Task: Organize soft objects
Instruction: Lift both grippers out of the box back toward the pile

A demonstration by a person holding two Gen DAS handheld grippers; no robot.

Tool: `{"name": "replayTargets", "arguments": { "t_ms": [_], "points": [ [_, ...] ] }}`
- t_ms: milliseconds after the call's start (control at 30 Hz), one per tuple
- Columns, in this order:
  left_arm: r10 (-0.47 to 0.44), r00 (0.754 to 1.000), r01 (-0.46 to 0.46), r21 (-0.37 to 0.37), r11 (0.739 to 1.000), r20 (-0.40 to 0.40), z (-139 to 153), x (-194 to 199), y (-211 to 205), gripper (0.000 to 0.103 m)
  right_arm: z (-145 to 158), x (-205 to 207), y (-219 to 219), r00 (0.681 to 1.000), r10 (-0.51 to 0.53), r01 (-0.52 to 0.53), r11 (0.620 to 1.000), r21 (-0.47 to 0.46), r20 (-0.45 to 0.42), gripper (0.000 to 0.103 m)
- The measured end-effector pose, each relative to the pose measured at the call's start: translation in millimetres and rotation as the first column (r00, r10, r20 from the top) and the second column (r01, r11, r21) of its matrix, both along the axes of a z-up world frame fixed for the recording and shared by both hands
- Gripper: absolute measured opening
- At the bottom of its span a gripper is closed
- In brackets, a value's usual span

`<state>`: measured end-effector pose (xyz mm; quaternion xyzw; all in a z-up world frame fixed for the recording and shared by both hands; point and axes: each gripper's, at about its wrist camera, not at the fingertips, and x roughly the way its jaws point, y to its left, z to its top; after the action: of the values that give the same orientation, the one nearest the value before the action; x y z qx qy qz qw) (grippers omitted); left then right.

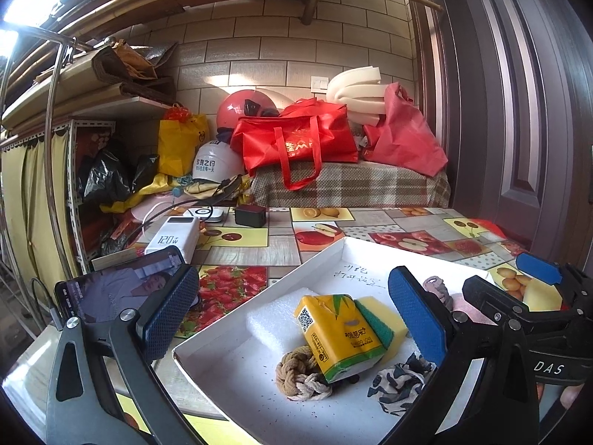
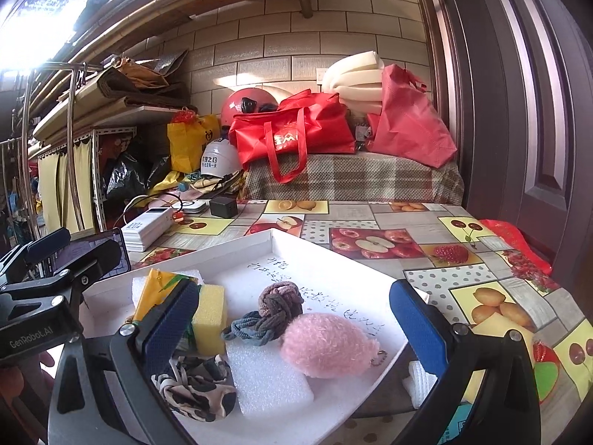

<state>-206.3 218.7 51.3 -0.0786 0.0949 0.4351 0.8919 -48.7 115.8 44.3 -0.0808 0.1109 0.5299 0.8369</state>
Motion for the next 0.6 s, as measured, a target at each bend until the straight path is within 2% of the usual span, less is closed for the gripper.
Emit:
{"name": "replayTargets", "arguments": {
  "t_ms": [167,267,367,467,533,600],
  "points": [
    [-0.039,0.999,0.040,-0.016,0.999,0.004,0,1,-13,0.103,1,-2,-16,1.000,-0.003,0.003,1.000,0.004,0.004,0.103],
    [-0.098,0.995,0.098,-0.015,0.995,-0.007,0,7,-28,0.103,2,2,-38,1.000,-0.014,0.014,1.000,0.021,0.000,0.103],
    [-0.180,0.983,0.180,-0.003,0.984,-0.028,0,17,-47,0.103,6,12,-66,0.998,-0.062,0.061,0.998,0.033,0.032,0.103],
    [-0.279,0.959,0.280,0.002,0.960,-0.058,1,30,-66,0.103,7,34,-94,0.990,-0.132,0.131,0.991,0.031,0.052,0.103],
    [-0.341,0.936,0.342,-0.003,0.940,-0.087,1,40,-79,0.103,7,58,-113,0.987,-0.162,0.161,0.987,0.020,0.024,0.103],
    [-0.423,0.901,0.423,-0.023,0.906,-0.102,1,52,-92,0.103,4,83,-128,0.984,-0.175,0.174,0.985,-0.009,-0.037,0.103]
  ]
}}
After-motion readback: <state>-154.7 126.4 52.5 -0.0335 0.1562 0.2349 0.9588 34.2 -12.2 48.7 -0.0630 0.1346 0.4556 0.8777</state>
